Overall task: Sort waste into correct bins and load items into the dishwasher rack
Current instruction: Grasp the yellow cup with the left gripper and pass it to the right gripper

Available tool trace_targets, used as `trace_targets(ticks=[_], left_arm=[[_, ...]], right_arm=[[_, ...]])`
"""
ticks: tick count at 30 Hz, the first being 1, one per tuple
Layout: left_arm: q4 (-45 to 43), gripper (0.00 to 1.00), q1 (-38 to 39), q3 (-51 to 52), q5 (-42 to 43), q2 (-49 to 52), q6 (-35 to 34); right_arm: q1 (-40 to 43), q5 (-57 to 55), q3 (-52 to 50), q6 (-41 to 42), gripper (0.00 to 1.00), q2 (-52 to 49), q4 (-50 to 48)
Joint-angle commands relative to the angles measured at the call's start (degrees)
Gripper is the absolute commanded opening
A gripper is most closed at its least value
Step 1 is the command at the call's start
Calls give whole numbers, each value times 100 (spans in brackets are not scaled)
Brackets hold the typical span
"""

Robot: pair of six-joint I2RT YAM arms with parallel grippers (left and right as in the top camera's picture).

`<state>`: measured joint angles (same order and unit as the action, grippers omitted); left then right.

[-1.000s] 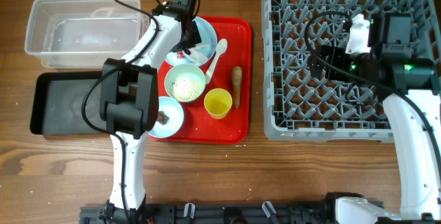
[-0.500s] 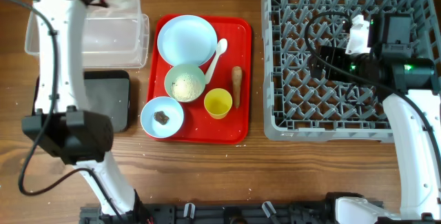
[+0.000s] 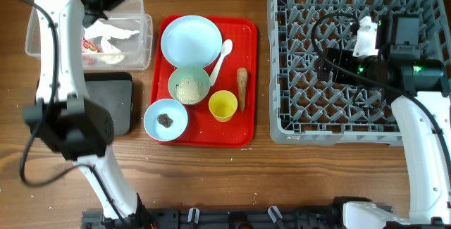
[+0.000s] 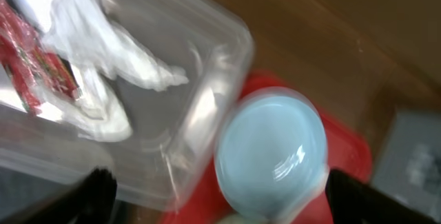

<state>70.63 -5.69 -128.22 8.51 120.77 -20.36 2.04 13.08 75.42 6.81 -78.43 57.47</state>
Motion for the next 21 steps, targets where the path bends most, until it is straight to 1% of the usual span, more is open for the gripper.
trace_targets(ticks=[1, 3, 5, 7, 10, 12, 13, 15, 16, 17, 18, 20, 21], left_arm=[[1355, 93, 944, -15, 372, -455, 531], [1770, 90, 1572, 212, 369, -374, 949], [1711, 87, 2256, 822, 369, -363, 1412], [1434, 84, 2710, 1532, 358, -363, 1718], [686, 82, 3003, 2549, 387, -363, 1714], [450, 79, 3123, 2942, 413, -363, 1714], [358, 75, 3193, 3161, 413, -363, 1714], [52, 72, 3252, 3484, 413, -363, 1711], [-111, 66, 3259, 3617, 415, -363, 1692], [-170, 46, 3259, 3685, 413, -363, 1692], [-170, 29, 3259, 3689, 413, -363, 1692], [-170, 4, 3259, 3689, 415, -365, 1624], [-170, 4, 3259, 3674, 461, -365, 1517]], right_arm=[[-15, 35, 107, 70, 100, -11, 4], [-13, 33, 107, 68, 100, -11, -4], [-15, 35, 107, 70, 100, -11, 9], [-15, 37, 107, 70, 100, -11, 13], [-15, 35, 107, 70, 100, -11, 24], [-15, 35, 107, 68, 100, -11, 22], [-15, 35, 107, 70, 100, -11, 22], [-15, 35, 107, 70, 100, -11, 24], [-15, 35, 107, 68, 100, -11, 24], [-15, 35, 107, 70, 100, -11, 24], [-15, 35, 107, 70, 100, -11, 24], [-13, 37, 107, 70, 100, -11, 24], [-15, 37, 107, 74, 100, -11, 24]])
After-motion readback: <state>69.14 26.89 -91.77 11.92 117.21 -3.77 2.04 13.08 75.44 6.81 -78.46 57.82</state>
